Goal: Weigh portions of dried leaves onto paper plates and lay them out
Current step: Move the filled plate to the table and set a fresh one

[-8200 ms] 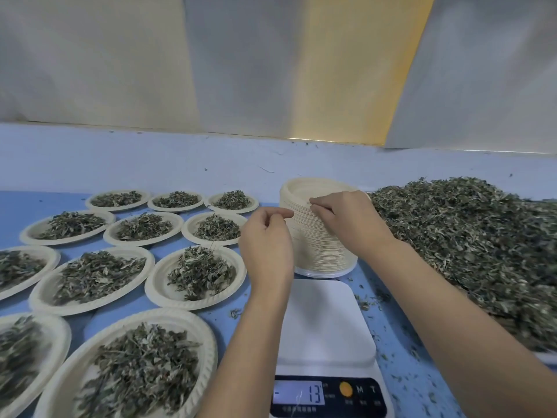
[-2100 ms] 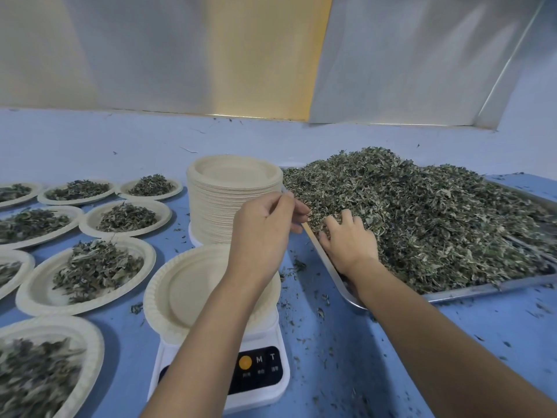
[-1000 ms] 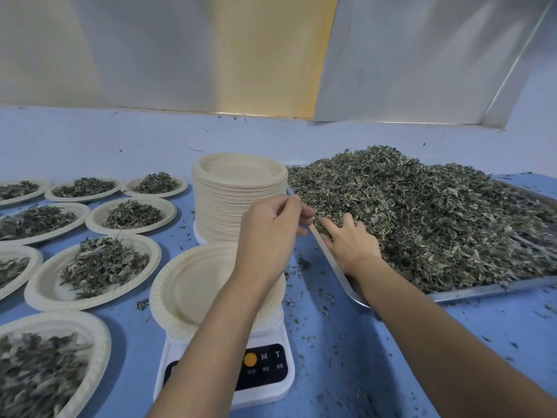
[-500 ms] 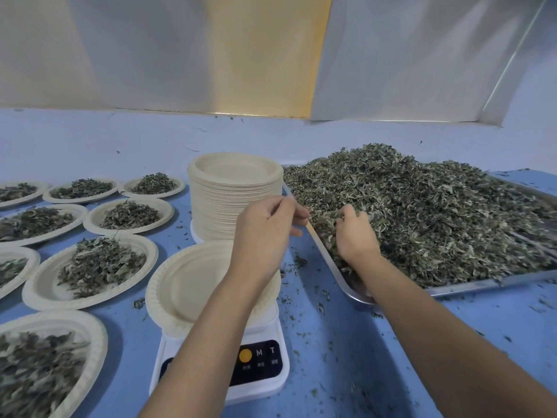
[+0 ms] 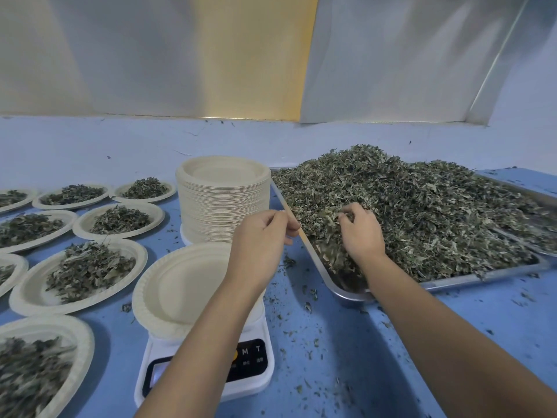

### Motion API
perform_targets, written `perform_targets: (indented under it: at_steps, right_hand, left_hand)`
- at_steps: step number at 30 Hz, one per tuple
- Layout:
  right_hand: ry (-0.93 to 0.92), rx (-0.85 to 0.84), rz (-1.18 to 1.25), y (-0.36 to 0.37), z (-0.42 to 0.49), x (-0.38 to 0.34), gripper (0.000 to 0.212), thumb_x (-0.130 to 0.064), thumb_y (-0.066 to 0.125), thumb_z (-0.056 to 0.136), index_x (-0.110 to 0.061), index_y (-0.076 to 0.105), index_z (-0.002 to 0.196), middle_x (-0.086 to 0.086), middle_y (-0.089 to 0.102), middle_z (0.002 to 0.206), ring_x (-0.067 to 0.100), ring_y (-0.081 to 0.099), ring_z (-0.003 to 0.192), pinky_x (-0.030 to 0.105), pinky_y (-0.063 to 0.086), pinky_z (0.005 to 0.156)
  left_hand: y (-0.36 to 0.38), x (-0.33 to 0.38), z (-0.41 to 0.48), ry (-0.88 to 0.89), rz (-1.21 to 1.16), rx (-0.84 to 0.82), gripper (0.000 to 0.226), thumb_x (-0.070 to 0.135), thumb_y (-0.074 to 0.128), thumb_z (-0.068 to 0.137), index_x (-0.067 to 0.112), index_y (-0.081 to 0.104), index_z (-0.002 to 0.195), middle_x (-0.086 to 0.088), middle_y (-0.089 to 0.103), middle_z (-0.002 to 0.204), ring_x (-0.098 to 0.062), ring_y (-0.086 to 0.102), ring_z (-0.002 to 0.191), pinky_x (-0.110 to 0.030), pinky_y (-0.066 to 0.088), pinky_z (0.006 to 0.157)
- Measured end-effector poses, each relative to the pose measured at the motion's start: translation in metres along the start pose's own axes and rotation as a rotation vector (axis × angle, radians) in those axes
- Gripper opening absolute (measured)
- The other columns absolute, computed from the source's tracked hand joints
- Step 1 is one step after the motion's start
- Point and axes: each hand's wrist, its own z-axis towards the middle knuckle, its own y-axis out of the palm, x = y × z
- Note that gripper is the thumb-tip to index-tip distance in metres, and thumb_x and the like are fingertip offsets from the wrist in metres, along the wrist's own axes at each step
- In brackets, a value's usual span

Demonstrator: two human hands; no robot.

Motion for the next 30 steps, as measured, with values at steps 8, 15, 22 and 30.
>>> perform_targets:
  at_steps: [8,15,22,30]
  right_hand:
    - [-0.038,0.034,0.066,0.002,-0.003,-0.007,0.028,-0.025,0.041,0.101,-0.012,0.054,0.122,0.013,0.048,0.121,0.010,0.043,0.063,0.027,0.032,0.054]
    - [0.136,0.050,0.327,-0.003,0.003,-0.010,0.027,-0.022,0.041,0.102,-0.010,0.054,0.122,0.009,0.059,0.088,0.012,0.041,0.052,0.027,0.029,0.046]
    - [0.358,0.005,0.890,-0.023,-0.005,-0.049,0.020,-0.014,0.038,0.101,-0.015,0.058,0.100,-0.001,0.057,0.096,0.011,0.050,0.077,0.028,0.042,0.067]
    - [0.306,-0.261,1.249,-0.027,-0.039,-0.114,0.020,-0.022,0.044,0.098,-0.025,0.064,0.096,0.004,0.062,0.114,0.024,0.061,0.101,0.031,0.050,0.068]
  left_hand:
    - [-0.002,-0.002,0.001,-0.021,-0.018,0.005,0.034,0.018,0.045,0.092,0.022,0.070,0.068,0.005,0.071,0.075,-0.013,0.066,0.073,-0.022,0.043,0.064]
    - [-0.002,-0.002,0.004,-0.087,-0.097,0.032,0.034,0.017,0.046,0.093,0.019,0.070,0.069,0.003,0.072,0.075,-0.009,0.064,0.067,-0.018,0.043,0.061]
    - [-0.005,0.006,0.009,-0.241,-0.260,0.084,0.028,0.012,0.042,0.093,0.009,0.067,0.082,-0.004,0.069,0.084,-0.016,0.063,0.075,-0.024,0.048,0.062]
    - [-0.030,0.014,0.008,-0.426,-0.540,0.124,0.024,0.028,0.043,0.098,0.012,0.058,0.088,-0.006,0.059,0.094,-0.020,0.057,0.088,-0.032,0.049,0.077]
